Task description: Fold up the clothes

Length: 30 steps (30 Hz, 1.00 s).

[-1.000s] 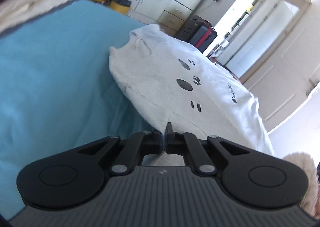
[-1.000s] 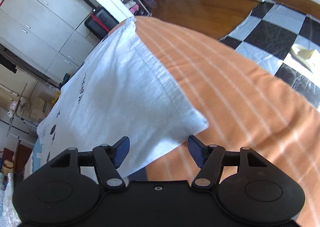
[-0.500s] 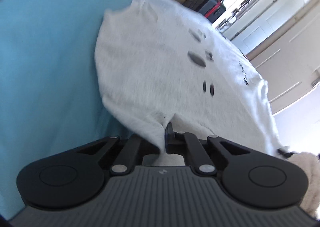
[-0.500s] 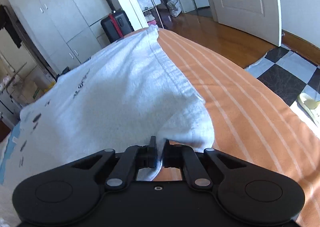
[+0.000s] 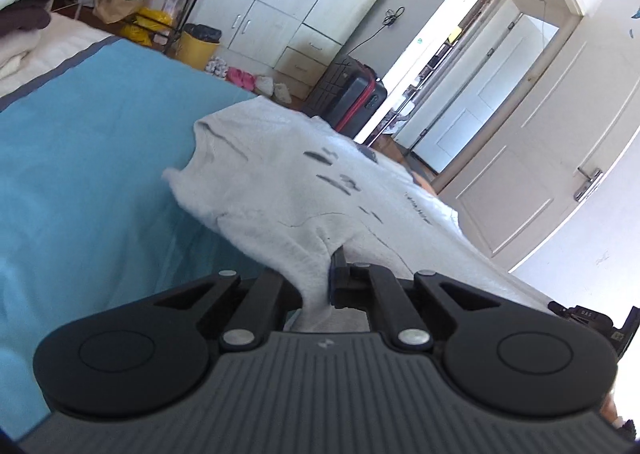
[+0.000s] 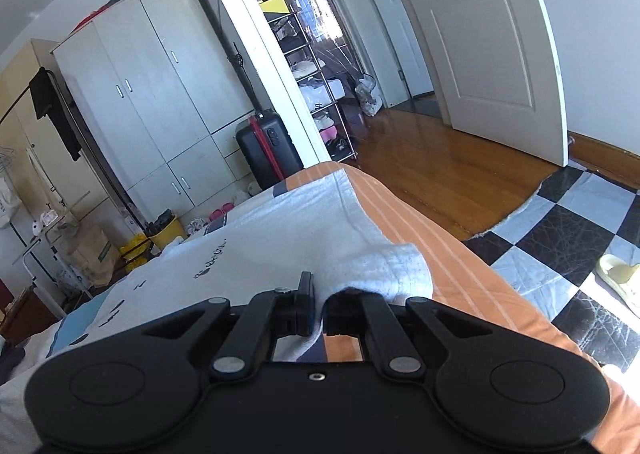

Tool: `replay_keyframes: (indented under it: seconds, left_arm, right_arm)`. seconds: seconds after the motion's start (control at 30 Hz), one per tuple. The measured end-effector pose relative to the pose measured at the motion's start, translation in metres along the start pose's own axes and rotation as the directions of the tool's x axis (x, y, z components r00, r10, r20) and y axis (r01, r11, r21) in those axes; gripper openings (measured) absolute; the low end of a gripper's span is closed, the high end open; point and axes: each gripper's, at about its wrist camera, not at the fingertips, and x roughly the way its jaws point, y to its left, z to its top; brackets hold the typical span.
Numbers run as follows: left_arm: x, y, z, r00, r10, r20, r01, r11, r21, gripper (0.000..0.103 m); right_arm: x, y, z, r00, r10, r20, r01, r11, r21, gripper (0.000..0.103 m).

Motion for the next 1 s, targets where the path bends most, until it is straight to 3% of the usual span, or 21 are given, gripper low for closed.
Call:
replay_keyframes:
  seconds: [0.13,0.37,0.5,0.67,0.77,0.83,1.0]
  left_arm:
    - [-0.005,0.007,-0.013,1.0,0.015,-0.024,-0.015,1.0,-0.017,0.002]
    - [-0.028,-0.023,0.022,1.0,0.015,0.02,-0.016,0.998,0.053,0.002]
    - [-0.055,-0.024,0.017,0.991,-0.131,0.013,0.131,0.991,-0.005,0.002]
    - [-0.097,-0.02,0.007,0.986,-0.165,-0.015,0.164,0.984,-0.063,0.002]
    - [-0.116,-0.025,0.002,0.983,-0.165,-0.077,0.158,0.983,-0.089,0.002]
    - [-0.122,-0.035,0.003,0.985,-0.141,-0.103,0.138,0.99,-0.033,0.002]
    - [-0.092,-0.03,0.02,0.989,-0.069,-0.13,0.067,0.997,-0.023,0.002]
  right_arm:
    - [-0.009,-0.002,-0.007,1.0,-0.007,-0.014,0.007,1.0,-0.01,0.005]
    - [-0.032,0.02,0.02,1.0,0.01,0.024,-0.009,0.999,-0.046,0.005]
    - [-0.055,0.027,0.03,0.999,-0.01,0.035,0.013,0.997,-0.077,0.005]
    - [-0.091,0.022,0.032,0.997,-0.077,0.013,0.078,0.992,-0.103,0.005]
    - [-0.11,0.018,0.029,0.994,-0.107,-0.005,0.106,0.989,-0.107,0.005]
    - [-0.114,0.014,0.027,0.994,-0.101,-0.032,0.098,0.99,-0.101,0.005]
    - [-0.081,0.003,0.02,0.988,-0.128,-0.085,0.125,0.991,-0.039,0.005]
